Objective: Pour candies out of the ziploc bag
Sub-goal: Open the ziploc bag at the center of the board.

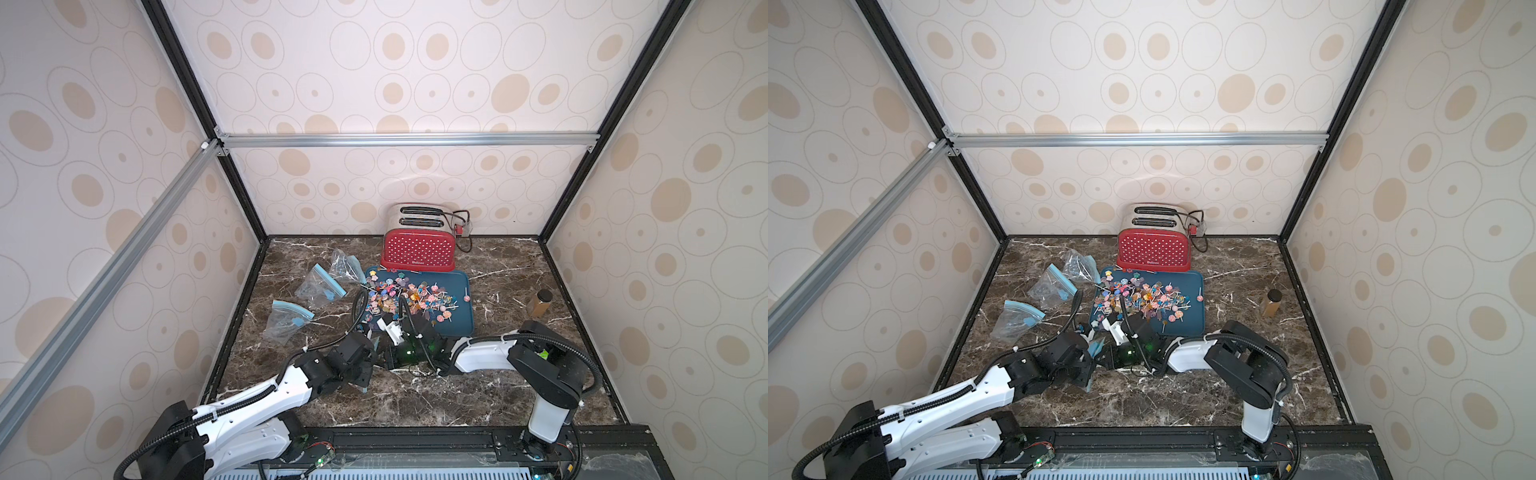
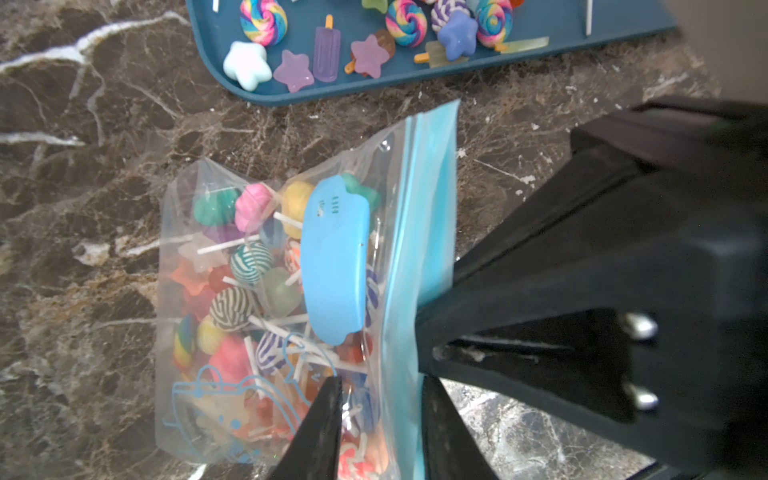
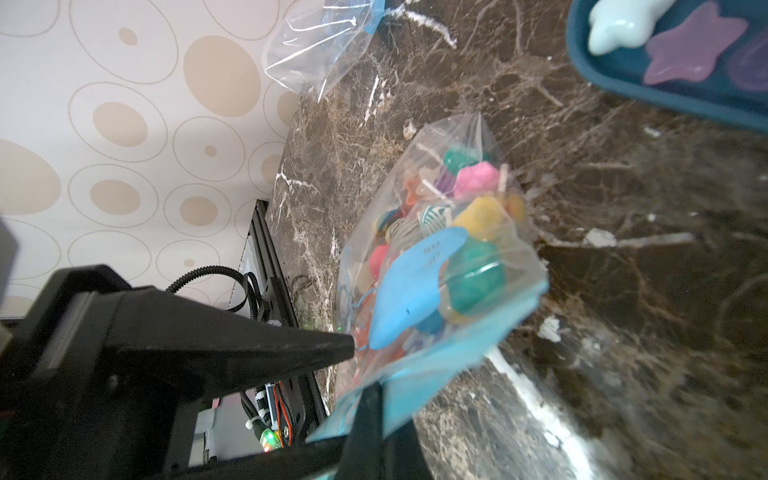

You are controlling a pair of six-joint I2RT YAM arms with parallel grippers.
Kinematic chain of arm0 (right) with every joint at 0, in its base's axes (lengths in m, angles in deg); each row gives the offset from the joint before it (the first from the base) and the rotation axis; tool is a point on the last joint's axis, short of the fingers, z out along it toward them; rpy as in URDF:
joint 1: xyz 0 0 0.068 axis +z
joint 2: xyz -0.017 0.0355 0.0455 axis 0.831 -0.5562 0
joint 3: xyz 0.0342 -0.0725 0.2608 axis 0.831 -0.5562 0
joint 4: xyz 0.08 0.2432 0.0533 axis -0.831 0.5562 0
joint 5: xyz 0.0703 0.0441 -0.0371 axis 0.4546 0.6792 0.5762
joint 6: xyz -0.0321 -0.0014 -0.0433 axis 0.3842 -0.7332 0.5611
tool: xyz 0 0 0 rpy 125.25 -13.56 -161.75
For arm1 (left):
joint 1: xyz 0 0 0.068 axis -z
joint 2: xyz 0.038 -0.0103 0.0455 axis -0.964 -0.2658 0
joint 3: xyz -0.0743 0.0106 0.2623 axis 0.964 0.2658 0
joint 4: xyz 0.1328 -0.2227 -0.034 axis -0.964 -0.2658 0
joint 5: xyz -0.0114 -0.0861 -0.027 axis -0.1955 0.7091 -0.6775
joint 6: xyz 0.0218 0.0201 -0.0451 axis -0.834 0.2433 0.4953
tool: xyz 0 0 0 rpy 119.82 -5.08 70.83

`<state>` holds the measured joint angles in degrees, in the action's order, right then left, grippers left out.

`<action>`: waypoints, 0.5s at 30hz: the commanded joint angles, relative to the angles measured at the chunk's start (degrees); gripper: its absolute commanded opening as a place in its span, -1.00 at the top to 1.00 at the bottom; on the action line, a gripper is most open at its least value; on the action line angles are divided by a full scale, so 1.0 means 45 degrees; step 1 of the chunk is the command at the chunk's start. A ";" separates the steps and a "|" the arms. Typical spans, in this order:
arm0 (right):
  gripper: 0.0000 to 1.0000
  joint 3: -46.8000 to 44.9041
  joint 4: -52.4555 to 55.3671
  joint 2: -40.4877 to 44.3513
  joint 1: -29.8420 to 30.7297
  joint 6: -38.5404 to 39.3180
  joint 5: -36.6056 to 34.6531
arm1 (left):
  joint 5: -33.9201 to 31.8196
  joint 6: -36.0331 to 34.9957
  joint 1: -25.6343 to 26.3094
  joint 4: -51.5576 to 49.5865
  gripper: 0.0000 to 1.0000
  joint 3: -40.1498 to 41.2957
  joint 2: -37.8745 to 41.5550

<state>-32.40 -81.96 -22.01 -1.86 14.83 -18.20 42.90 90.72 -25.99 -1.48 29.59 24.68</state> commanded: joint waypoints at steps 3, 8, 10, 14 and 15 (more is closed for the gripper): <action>1.00 0.0197 -0.0046 -0.0190 0.0131 0.0144 0.0319 | -0.0762 0.0144 -0.0081 0.0092 0.47 -0.0214 -0.0169; 1.00 0.0193 -0.0048 -0.0192 0.0172 0.0165 0.0301 | -0.0755 0.0140 -0.0092 0.0229 0.59 -0.0211 -0.0446; 1.00 0.0201 -0.0033 -0.0187 0.0208 0.0163 0.0300 | -0.0794 0.0135 -0.0090 0.0253 0.59 -0.0222 -0.0452; 1.00 0.0280 0.0012 -0.0193 0.0245 0.0186 0.0309 | -0.0843 0.0142 -0.0094 0.0350 0.58 -0.0224 -0.0569; 1.00 0.0317 0.0060 -0.0220 0.0270 0.0212 0.0300 | -0.0871 0.0144 -0.0089 0.0385 0.57 -0.0222 -0.0649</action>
<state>-32.40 -81.00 -22.29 -1.59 14.96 -18.50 41.26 90.88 -26.05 -0.52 29.59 22.72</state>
